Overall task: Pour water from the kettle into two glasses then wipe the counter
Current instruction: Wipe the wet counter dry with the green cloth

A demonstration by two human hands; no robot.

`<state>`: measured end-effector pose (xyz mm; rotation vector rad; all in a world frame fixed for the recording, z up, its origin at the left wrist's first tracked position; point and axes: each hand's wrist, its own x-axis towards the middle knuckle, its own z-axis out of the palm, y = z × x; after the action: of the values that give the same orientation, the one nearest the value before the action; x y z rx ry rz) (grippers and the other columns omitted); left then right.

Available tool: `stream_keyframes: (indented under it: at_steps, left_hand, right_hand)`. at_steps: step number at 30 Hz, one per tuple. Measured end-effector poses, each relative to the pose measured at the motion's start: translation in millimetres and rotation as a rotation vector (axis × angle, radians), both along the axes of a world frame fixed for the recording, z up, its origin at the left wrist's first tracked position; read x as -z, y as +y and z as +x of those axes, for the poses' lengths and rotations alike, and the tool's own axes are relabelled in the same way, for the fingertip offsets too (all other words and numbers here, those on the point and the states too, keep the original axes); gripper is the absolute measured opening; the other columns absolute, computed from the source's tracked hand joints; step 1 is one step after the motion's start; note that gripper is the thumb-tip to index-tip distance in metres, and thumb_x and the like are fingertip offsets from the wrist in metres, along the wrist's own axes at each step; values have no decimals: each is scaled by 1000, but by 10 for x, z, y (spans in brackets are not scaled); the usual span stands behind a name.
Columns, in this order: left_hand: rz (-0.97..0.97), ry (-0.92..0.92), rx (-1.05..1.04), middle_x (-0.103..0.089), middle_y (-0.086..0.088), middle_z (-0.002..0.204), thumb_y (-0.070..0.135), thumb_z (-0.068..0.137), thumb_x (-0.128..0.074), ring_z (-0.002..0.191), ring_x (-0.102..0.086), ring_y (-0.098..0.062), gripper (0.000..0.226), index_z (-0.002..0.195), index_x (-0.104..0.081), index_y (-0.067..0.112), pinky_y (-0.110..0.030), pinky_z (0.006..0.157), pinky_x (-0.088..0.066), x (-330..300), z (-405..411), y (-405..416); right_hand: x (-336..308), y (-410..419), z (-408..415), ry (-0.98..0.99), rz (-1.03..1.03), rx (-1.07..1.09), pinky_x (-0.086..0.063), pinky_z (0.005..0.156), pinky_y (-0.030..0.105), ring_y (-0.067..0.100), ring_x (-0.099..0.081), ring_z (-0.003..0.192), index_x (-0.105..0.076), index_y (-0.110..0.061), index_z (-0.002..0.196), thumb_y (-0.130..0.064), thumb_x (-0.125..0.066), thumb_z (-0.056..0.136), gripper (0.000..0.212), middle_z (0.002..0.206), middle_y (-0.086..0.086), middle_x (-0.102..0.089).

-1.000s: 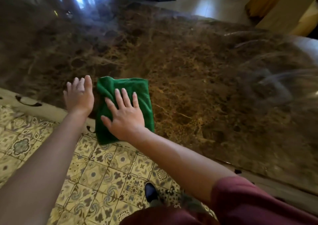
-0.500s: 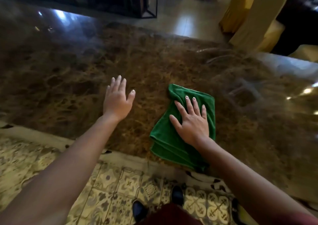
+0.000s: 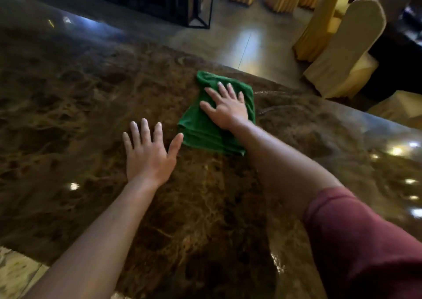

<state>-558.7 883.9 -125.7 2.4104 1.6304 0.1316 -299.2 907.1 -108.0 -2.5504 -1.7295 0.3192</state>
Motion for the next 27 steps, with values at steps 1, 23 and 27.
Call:
stream_keyframes:
  at_steps: [1, 23, 27]
  left_hand:
    - [5, -5, -6, -9, -16, 172, 81, 93, 5, 160, 2, -35, 97, 163, -22, 21, -55, 127, 2, 48, 37, 14]
    - [36, 27, -6, -15, -20, 170, 66, 101, -12, 159, -5, -40, 80, 162, -27, 15, -59, 127, -4, -9, 63, -78]
    - [29, 42, 2, -14, -21, 170, 67, 101, -11, 158, -4, -42, 83, 162, -26, 14, -60, 127, -3, -24, 51, -48]
  right_hand:
    - [17, 108, 260, 11, -11, 23, 2, 130, 54, 23, 3, 164, -21, -44, 165, -76, -26, 100, 73, 178, -3, -5]
    - [16, -1894, 1188, 62, -81, 897, 8, 125, 66, 36, 9, 163, -13, -35, 168, -70, -19, 102, 75, 178, 6, 3]
    - [47, -1906, 529, 79, -76, 932, 10, 122, 71, 42, 10, 161, -12, -29, 169, -65, -18, 103, 76, 177, 13, 3]
